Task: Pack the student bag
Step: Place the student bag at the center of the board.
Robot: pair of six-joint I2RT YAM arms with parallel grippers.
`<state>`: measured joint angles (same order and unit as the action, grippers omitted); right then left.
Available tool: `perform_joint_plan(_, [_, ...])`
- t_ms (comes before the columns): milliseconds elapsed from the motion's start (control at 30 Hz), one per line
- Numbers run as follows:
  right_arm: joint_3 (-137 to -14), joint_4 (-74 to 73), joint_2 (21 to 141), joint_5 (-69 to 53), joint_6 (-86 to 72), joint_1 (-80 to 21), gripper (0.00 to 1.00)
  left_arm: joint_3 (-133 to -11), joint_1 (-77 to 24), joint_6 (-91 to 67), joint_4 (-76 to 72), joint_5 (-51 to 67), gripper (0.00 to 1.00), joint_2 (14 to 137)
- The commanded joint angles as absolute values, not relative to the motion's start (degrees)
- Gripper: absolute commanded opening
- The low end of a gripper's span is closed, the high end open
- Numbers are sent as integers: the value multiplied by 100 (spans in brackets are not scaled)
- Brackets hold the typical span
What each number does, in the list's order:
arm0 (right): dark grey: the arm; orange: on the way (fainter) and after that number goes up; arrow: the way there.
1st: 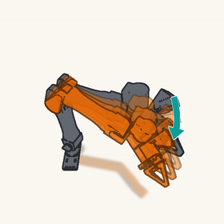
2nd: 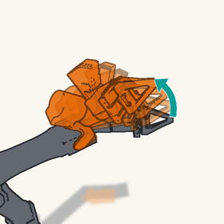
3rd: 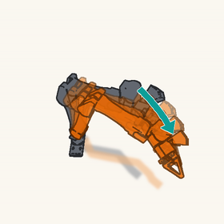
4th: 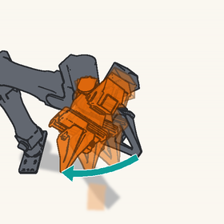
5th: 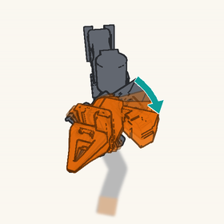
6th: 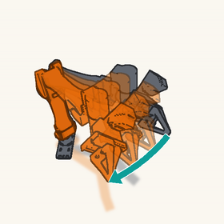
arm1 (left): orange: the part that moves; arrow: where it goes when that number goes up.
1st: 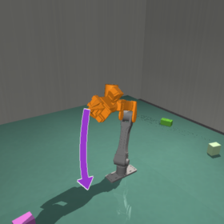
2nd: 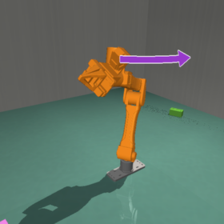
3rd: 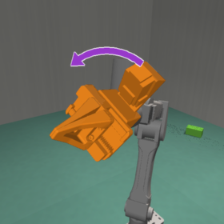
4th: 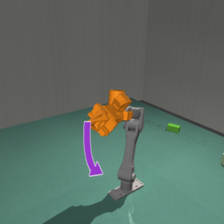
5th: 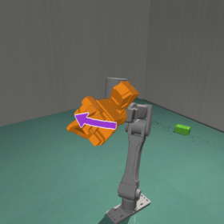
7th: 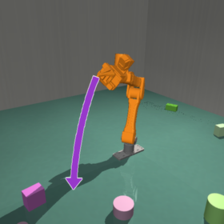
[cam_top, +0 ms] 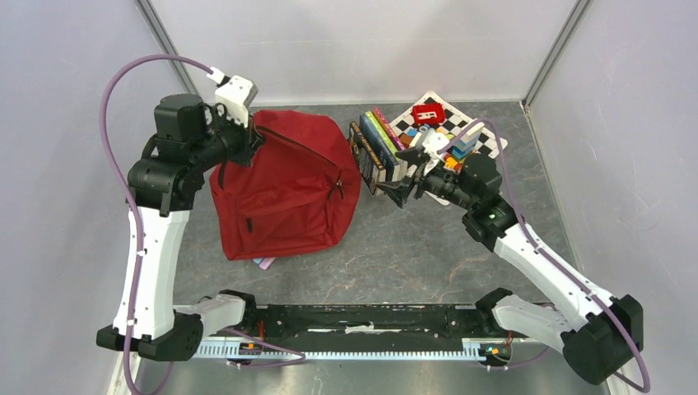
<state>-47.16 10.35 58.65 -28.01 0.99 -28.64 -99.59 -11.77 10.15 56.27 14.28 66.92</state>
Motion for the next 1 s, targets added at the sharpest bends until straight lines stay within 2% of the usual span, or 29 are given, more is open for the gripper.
perform_joint_plan(0, [-4900, 1724, 6086, -2856, 382, -3306, 93, -9774, -1187, 951, 5284, 1749, 2, 6294])
perform_joint_plan(233, [-4959, 1832, 6555, -2296, 983, -3908, 91, -9547, -1187, 1012, 5282, 1778, 2, 6177])
perform_joint_plan(667, [-5299, 2355, 7501, -2122, 1247, -3924, 90, -9422, -1189, 1085, 5282, 1765, 2, 6059])
perform_joint_plan(900, [-5996, 2201, 8142, -2246, 1270, -3929, 65, -9378, -1187, 1135, 5285, 1738, 2, 6045])
perform_joint_plan(967, [-6299, 1985, 8331, -2406, 1267, -3924, 54, -9361, -1187, 1164, 5287, 1689, 2, 6038])
